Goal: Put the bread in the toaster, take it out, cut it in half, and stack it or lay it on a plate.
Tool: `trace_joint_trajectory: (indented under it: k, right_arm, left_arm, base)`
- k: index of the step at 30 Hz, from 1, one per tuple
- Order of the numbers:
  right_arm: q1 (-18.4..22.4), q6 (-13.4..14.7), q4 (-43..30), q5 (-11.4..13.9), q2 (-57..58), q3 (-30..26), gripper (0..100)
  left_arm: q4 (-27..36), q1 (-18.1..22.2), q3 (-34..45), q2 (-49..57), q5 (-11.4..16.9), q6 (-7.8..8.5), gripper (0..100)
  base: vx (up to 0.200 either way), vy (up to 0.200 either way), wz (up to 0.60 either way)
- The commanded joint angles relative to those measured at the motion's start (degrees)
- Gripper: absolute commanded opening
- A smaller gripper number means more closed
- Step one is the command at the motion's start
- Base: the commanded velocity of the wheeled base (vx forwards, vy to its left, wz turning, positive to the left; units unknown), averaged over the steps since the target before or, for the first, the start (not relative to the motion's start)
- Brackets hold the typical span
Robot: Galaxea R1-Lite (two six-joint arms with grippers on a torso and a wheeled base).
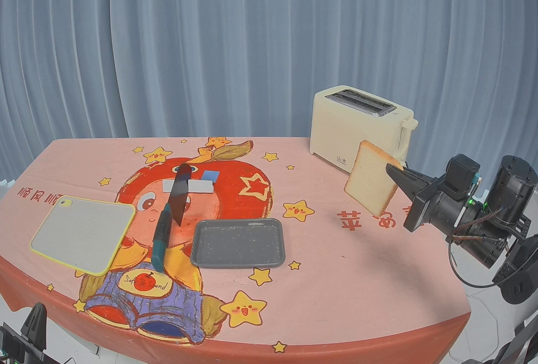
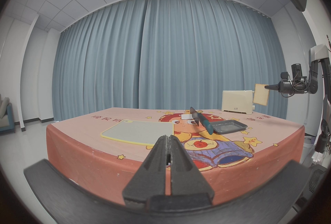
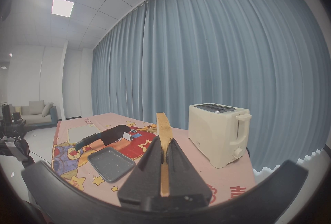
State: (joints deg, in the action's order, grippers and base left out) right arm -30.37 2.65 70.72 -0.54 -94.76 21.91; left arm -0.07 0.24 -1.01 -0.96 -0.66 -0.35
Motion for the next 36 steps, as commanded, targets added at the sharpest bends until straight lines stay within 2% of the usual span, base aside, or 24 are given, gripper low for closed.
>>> trace_joint_trajectory:
  k: [1, 36]
  right_arm:
    - [-0.04, -0.01, 0.03, 0.01, -0.08, -0.11, 0]
    - [-1.19, -0.01, 0.03, -0.08, 0.1, -0.29, 0]
  left_arm:
    - [-0.01, 0.02, 1.01, -0.09, -0.04, -0.09, 0]
    - [-0.01, 0.02, 1.01, -0.09, -0.04, 0.0, 0]
  base:
    - [0.0, 0.2, 0.0]
    - [0.0, 0.2, 0.0]
